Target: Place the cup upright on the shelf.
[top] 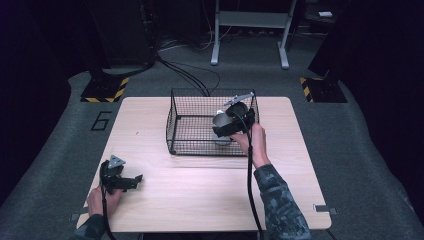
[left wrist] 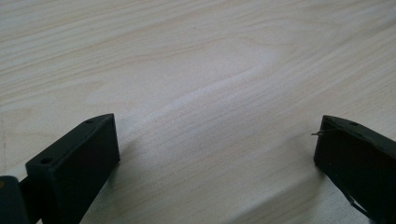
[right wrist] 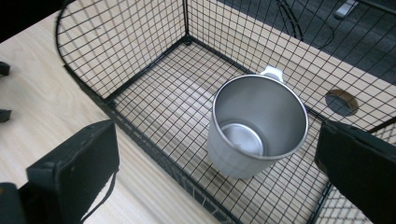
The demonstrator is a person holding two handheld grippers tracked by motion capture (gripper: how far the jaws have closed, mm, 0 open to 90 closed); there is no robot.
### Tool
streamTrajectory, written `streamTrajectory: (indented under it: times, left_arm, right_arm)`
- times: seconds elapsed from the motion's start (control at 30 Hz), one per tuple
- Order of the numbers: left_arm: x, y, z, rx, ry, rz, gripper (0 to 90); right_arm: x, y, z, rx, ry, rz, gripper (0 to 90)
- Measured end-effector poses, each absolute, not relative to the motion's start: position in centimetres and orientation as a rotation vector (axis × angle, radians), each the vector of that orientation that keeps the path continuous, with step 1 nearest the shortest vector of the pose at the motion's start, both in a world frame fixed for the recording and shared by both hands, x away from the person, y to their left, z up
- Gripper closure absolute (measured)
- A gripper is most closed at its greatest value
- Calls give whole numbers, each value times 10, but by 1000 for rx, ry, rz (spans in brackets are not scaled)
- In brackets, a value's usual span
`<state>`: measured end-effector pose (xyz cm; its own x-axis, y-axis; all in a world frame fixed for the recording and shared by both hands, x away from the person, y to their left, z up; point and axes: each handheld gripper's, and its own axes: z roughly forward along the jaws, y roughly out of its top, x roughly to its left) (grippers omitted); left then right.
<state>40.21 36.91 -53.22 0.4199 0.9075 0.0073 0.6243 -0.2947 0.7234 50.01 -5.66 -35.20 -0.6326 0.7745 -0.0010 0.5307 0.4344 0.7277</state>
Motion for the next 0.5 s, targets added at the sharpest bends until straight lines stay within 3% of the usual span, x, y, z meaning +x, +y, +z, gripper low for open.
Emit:
streamTrajectory:
  times: [0.5]
  left_arm:
    - [402,369,-532,2029,1292,561,1]
  right_arm:
    - [430,-102,-342,1063,2288,1067,0]
